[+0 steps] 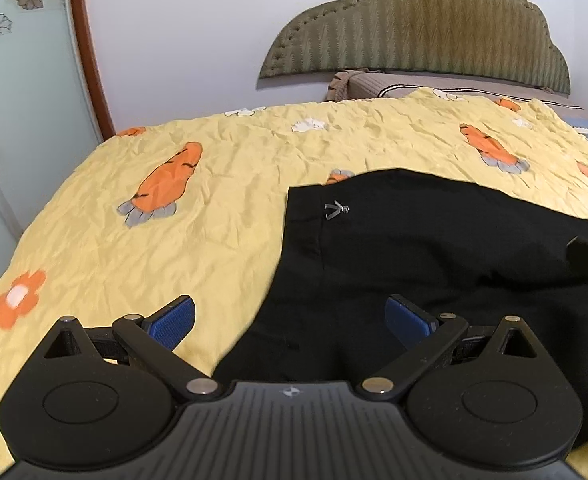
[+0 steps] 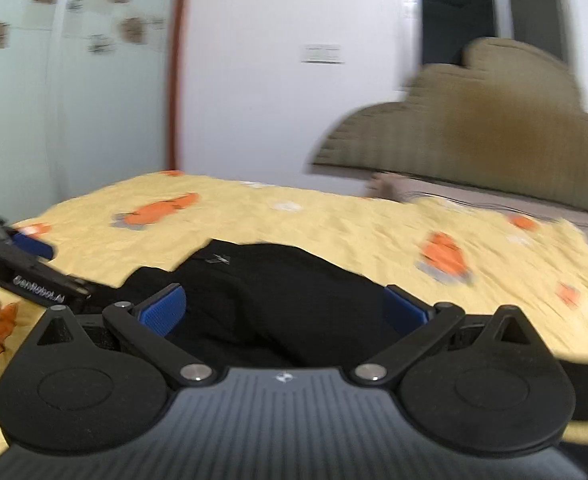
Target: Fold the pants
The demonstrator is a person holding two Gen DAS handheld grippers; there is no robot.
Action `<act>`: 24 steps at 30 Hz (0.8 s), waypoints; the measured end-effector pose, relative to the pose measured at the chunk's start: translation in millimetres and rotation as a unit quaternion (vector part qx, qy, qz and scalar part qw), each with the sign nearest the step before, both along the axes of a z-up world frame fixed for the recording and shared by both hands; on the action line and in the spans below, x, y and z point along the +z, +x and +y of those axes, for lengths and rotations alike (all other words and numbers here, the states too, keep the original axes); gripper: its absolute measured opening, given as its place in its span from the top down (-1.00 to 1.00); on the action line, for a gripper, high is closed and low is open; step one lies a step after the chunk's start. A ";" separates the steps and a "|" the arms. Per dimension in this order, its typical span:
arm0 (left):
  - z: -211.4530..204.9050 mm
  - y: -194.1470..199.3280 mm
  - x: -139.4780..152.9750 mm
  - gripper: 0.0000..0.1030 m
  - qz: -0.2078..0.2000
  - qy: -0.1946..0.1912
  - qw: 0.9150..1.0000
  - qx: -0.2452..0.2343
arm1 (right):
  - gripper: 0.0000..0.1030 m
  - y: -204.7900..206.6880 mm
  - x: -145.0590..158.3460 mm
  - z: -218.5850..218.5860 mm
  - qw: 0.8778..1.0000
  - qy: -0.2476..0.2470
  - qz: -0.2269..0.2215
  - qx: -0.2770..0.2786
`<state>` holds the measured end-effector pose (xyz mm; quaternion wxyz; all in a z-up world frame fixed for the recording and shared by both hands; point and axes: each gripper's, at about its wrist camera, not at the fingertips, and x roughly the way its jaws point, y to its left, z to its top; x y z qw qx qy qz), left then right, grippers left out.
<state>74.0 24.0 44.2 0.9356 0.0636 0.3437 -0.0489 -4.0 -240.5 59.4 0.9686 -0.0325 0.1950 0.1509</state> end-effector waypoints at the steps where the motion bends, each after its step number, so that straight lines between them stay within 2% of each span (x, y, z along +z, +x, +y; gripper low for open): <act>1: 1.3 7.8 0.8 -0.98 0.003 -0.004 1.000 -0.006 | -1.00 10.8 1.1 -1.4 1.000 -0.006 0.004 0.011; 4: 3.8 36.7 1.5 -0.98 0.013 -0.011 1.000 -0.023 | -1.00 48.5 -1.2 -3.4 0.996 -0.035 0.014 0.077; 8: 4.1 77.1 -2.7 -0.98 0.025 -0.014 0.999 -0.039 | -1.00 94.8 -10.0 -2.3 0.991 -0.070 0.037 0.108; 13: 9.5 130.7 -10.7 -0.98 0.062 -0.054 0.995 -0.052 | -0.95 145.5 -22.6 -13.1 0.987 -0.068 0.068 0.131; 17: 16.8 178.3 -20.0 -0.98 0.110 -0.118 0.986 -0.052 | -0.95 191.4 -31.7 -19.9 0.984 -0.066 0.093 0.138; 19: 19.2 197.4 -24.8 -0.98 0.125 -0.138 0.981 -0.049 | -0.87 216.1 -38.6 -23.7 0.980 -0.064 0.118 0.148; 22: 18.9 224.1 -31.7 -0.96 0.141 -0.154 0.977 -0.047 | -0.79 246.5 -48.1 -28.9 0.974 -0.054 0.158 0.151; 24: 15.8 239.0 -37.6 -0.96 0.153 -0.151 0.976 -0.043 | -0.71 262.3 -54.0 -32.2 0.970 -0.046 0.180 0.158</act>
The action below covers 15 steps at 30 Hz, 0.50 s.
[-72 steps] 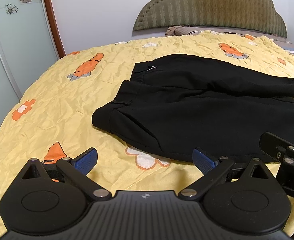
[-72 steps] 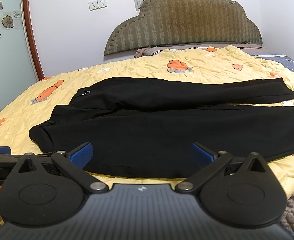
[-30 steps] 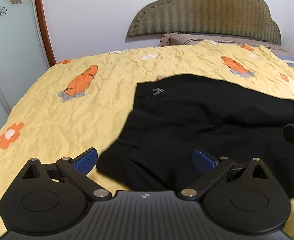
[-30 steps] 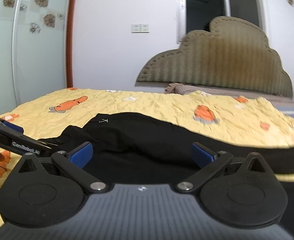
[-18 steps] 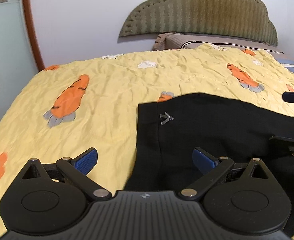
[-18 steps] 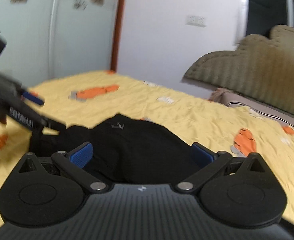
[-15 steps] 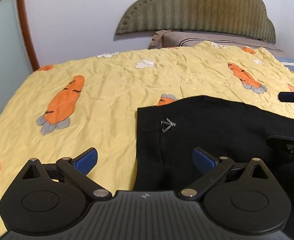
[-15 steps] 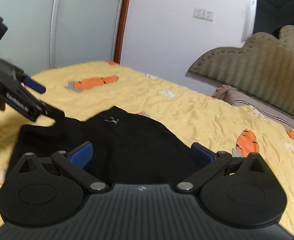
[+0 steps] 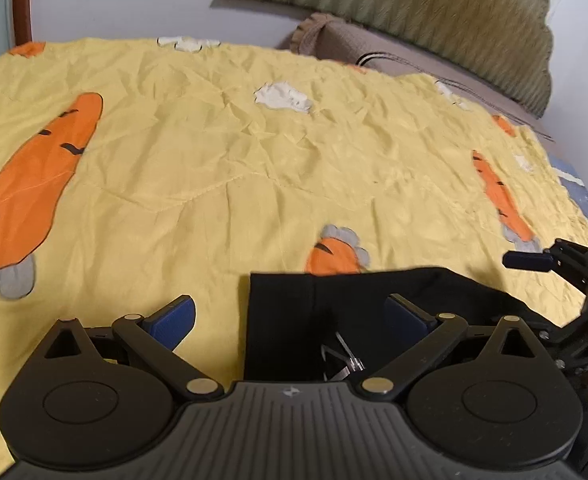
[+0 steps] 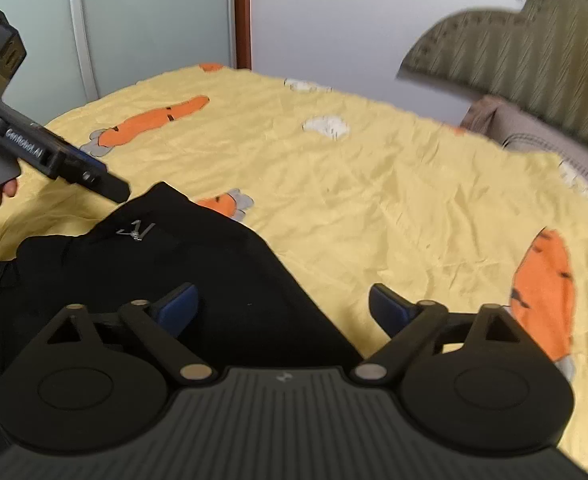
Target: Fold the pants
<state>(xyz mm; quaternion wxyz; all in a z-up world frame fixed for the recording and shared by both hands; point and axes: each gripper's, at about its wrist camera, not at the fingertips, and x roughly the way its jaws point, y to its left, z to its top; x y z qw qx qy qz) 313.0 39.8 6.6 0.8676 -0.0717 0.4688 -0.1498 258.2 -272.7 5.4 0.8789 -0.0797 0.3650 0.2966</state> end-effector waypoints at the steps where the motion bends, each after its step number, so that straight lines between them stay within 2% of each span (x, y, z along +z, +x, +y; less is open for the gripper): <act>1: -2.1 5.2 -2.3 -0.96 0.002 0.004 1.000 -0.001 | -0.71 7.2 -3.0 -2.0 1.000 0.002 0.011 0.001; 7: -12.5 25.1 -18.1 -0.96 0.018 0.033 0.999 -0.018 | -0.70 33.5 -17.1 -14.8 0.998 0.011 0.066 0.013; 9: -13.3 26.6 -22.0 -0.95 0.021 0.027 0.999 -0.019 | -0.70 38.6 -23.4 -20.3 0.996 0.011 0.087 0.020; 10: -13.4 26.7 -23.0 -0.80 0.024 0.015 0.999 -0.021 | -0.70 38.3 -25.2 -21.4 0.995 0.010 0.093 0.022; 11: -14.7 27.3 -23.7 -0.53 0.030 0.001 0.999 -0.026 | -0.69 39.0 -27.5 -22.8 0.995 0.008 0.099 0.022; 12: -16.7 26.8 -22.9 -0.45 0.029 -0.002 0.999 -0.028 | -0.60 39.8 -30.8 -25.3 0.994 0.007 0.108 0.018; 13: -19.3 25.8 -21.4 -0.26 0.027 0.000 0.999 -0.031 | -0.53 40.7 -33.0 -27.0 0.993 0.012 0.116 0.015; 14: -22.2 25.1 -20.3 -0.07 0.026 0.007 0.999 -0.032 | -0.32 40.4 -34.1 -27.8 0.993 0.016 0.120 0.014; 15: -24.1 25.0 -19.9 0.03 0.025 0.013 0.999 -0.033 | -0.15 39.4 -35.3 -29.3 0.992 0.021 0.122 0.013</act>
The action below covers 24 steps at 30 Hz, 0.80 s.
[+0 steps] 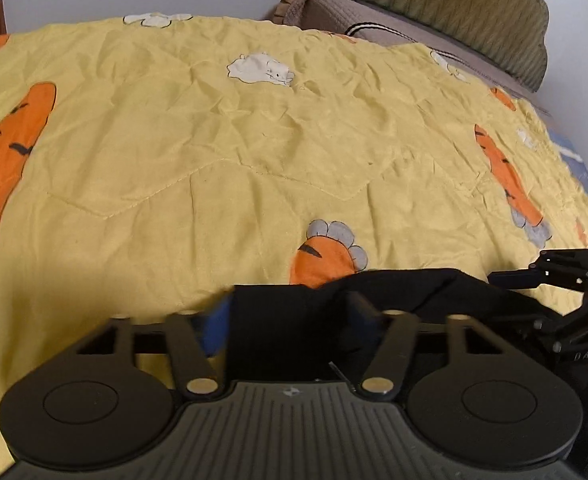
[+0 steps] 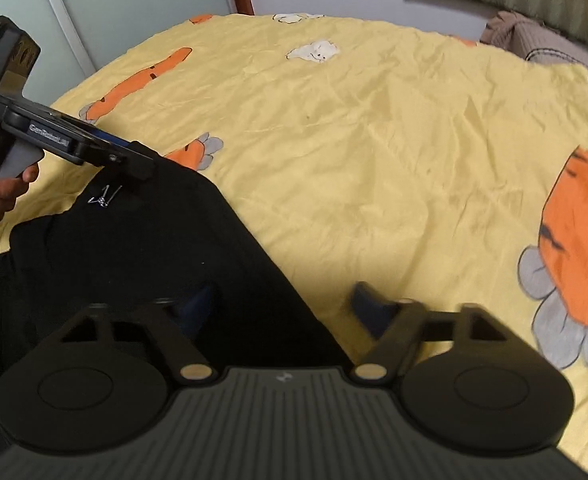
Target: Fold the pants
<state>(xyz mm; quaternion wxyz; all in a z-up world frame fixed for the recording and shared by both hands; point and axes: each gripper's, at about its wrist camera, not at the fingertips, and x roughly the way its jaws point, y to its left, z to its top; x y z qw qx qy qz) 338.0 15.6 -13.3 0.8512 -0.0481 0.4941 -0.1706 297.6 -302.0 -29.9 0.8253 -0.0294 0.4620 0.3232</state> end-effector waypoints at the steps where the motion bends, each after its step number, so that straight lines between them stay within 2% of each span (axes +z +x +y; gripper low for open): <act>1: -0.7 0.1 0.2 0.18 -0.001 0.002 1.000 -0.001 | -0.07 -1.1 0.6 0.0 1.000 0.002 -0.001 -0.001; 2: 0.8 -0.6 1.0 0.34 -0.002 0.000 1.000 0.006 | 0.18 -1.5 1.4 0.1 1.000 0.004 -0.002 -0.001; 3: 2.8 -1.6 3.0 0.34 -0.004 -0.005 1.000 0.011 | 0.46 -2.3 2.3 -1.6 1.000 0.011 0.000 -0.003; 4: 4.2 -2.8 5.7 0.37 -0.010 -0.008 1.000 0.015 | 0.57 -1.8 2.9 -2.1 1.000 0.016 0.002 -0.005; 5: 4.7 -5.4 9.6 0.40 -0.023 -0.004 1.000 0.019 | 0.77 -3.4 4.3 -2.9 1.000 0.020 -0.001 -0.009; 7: 3.6 -10.7 16.5 0.46 -0.050 0.011 0.998 0.023 | 0.81 -6.9 6.9 -1.8 1.000 0.017 -0.013 -0.015; 8: 3.8 -13.5 19.8 0.49 -0.059 0.010 0.998 0.023 | 0.87 -9.5 8.4 -1.2 1.000 0.014 -0.021 -0.017; 14: 10.4 -40.8 42.4 0.55 -0.118 -0.009 0.992 0.036 | 0.89 -34.8 33.2 4.8 0.994 -0.015 -0.101 -0.049; 18: 20.4 -77.8 63.9 0.55 -0.174 -0.018 0.984 0.035 | 0.90 -78.6 62.7 20.9 0.979 -0.055 -0.187 -0.056; 22: 34.9 -121.7 76.2 0.55 -0.198 -0.021 0.979 0.033 | 0.90 -131.1 85.7 42.7 0.963 -0.082 -0.251 -0.047; 24: 41.9 -145.2 78.8 0.55 -0.205 -0.022 0.978 0.031 | 0.90 -156.6 93.9 50.9 0.959 -0.083 -0.269 -0.041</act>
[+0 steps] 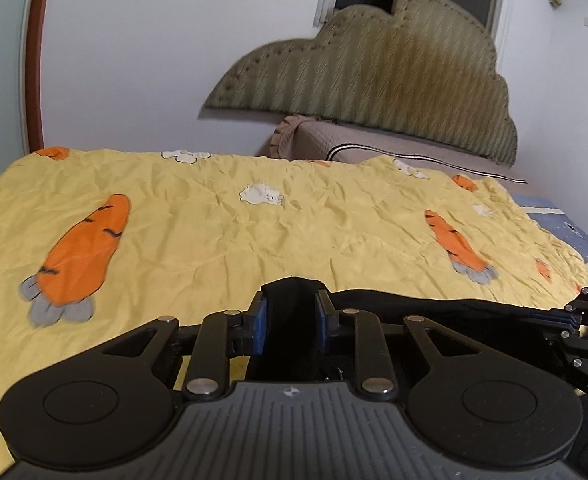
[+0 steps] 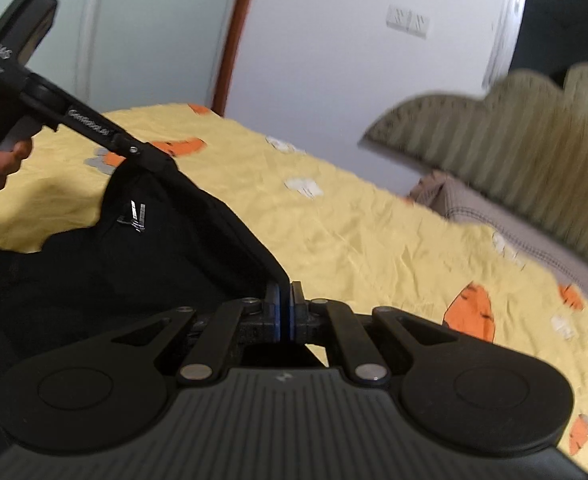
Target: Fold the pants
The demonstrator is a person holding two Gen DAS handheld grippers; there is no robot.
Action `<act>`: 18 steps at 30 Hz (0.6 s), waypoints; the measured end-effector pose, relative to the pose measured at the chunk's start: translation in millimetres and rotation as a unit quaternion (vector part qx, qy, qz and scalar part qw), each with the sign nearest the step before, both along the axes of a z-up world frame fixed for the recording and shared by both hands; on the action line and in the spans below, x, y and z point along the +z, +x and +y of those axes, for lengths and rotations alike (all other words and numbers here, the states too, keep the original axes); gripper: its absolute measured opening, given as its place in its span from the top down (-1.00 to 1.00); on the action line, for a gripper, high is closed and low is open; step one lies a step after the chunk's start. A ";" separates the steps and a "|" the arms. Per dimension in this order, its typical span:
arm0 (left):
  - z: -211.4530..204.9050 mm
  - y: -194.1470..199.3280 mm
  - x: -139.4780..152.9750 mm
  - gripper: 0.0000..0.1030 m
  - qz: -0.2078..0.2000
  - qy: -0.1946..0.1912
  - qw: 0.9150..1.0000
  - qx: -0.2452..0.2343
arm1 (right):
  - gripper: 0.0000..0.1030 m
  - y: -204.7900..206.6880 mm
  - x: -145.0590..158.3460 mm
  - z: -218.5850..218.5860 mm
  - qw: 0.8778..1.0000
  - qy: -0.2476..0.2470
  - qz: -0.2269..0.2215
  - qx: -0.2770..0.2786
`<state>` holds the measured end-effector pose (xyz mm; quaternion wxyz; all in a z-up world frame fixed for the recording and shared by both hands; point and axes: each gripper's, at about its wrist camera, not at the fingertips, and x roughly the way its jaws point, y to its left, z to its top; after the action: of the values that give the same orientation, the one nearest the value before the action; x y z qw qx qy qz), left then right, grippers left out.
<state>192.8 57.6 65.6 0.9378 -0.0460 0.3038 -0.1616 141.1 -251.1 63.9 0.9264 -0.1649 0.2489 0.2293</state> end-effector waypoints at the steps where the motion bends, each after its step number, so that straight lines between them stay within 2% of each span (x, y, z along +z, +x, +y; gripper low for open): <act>1: 3.6 -12.2 0.1 0.56 -0.003 0.000 1.000 -0.001 | 0.90 -12.7 2.5 2.8 1.000 0.000 -0.006 0.003; 5: 20.2 -57.8 -6.6 0.56 -0.003 -0.010 1.000 -0.002 | 0.90 -58.3 4.6 16.2 1.000 -0.004 -0.013 0.013; 10: 35.9 -105.2 -22.8 0.59 0.009 -0.014 1.000 0.003 | 0.90 -118.7 -7.6 34.3 0.999 -0.021 -0.010 0.026; 11: 38.1 -114.0 -26.1 0.81 0.009 -0.010 1.000 0.008 | 0.90 -129.9 -10.9 36.6 0.999 -0.023 -0.007 0.029; 12: 40.5 -121.4 -28.6 0.86 0.008 0.000 1.000 0.019 | 0.90 -139.8 -14.1 39.2 0.999 -0.024 -0.003 0.033; 13: 43.7 -127.7 -31.2 0.86 0.008 0.005 1.000 0.026 | 0.90 -150.1 -16.8 42.6 0.999 -0.027 0.002 0.039; 18: 61.9 -147.7 -41.1 0.86 0.030 -0.019 0.999 0.032 | 0.90 -186.3 -31.6 58.0 0.997 -0.045 0.027 0.059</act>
<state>45.1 119.4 24.5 0.9320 -0.0789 0.3268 -0.1358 -45.3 -193.1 32.3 0.8958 -0.2144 0.2740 0.2766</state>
